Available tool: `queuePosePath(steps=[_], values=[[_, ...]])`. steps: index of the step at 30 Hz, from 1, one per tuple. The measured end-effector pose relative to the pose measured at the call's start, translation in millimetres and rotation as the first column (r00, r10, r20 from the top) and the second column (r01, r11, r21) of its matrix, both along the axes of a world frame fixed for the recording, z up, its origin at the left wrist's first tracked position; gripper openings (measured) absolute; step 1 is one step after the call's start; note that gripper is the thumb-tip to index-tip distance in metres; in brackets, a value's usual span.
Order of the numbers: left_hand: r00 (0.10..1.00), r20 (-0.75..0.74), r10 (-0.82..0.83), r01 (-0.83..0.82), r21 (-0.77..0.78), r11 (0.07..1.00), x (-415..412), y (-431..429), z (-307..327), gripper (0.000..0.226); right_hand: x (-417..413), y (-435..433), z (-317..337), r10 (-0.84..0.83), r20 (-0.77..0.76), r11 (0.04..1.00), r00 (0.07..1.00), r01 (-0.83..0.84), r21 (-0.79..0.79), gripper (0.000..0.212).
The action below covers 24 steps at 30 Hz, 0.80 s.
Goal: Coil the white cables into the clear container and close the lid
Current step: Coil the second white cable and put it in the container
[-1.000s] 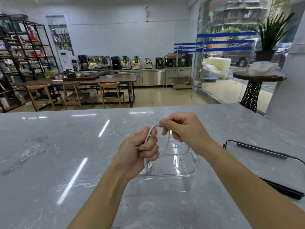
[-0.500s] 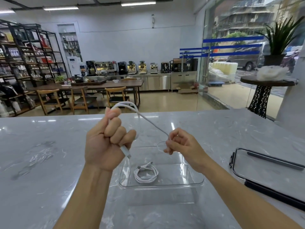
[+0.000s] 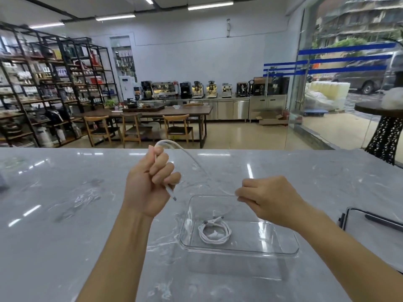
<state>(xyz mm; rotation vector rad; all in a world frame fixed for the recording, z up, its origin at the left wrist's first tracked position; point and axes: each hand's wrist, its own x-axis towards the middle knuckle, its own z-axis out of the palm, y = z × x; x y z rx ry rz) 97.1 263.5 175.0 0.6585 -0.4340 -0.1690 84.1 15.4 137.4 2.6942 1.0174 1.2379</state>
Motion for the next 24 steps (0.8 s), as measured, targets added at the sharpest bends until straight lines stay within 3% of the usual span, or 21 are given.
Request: queuePosePath(steps=[2, 4, 8, 14, 17, 24], values=[[0.990, -0.006, 0.142, -0.139, 0.158, 0.978, -0.7, -13.2, -5.2, 0.035, -11.9, 11.9, 7.1, 0.107, -0.152, 0.994, 0.983, -0.111, -0.017, 0.025], [0.982, -0.013, 0.188, -0.176, 0.291, 0.940, 1.0, -23.8, -9.8, 0.034, -24.6, 20.0, 19.3, 0.250, -0.252, 0.967, 0.935, -0.230, 0.105, 0.024], [0.984, 0.024, 0.175, -0.169, 0.425, 0.889, -2.0, -45.5, -17.2, 0.033, -38.4, 30.1, 40.9, 0.444, -0.292, 0.884, 0.847, -0.360, 0.300, 0.021], [0.999, 0.019, -0.036, 0.020, 0.539, 0.842, -15.0, -79.1, -26.9, 0.028, -18.1, 24.6, 37.1, 0.396, -0.231, 0.804, 0.889, -0.214, 0.554, 0.024], [0.990, -0.048, -0.135, 0.141, 0.498, 0.855, -17.5, -83.4, -30.8, 0.025, -10.1, 8.1, 36.6, 0.356, -0.216, 0.736, 0.909, -0.130, 0.664, 0.016], [0.940, -0.073, -0.334, 0.321, 0.527, 0.787, -18.2, -84.9, -39.0, 0.017, 0.4, -17.1, 26.4, 0.369, -0.204, 0.654, 0.907, -0.097, 0.751, 0.018]])
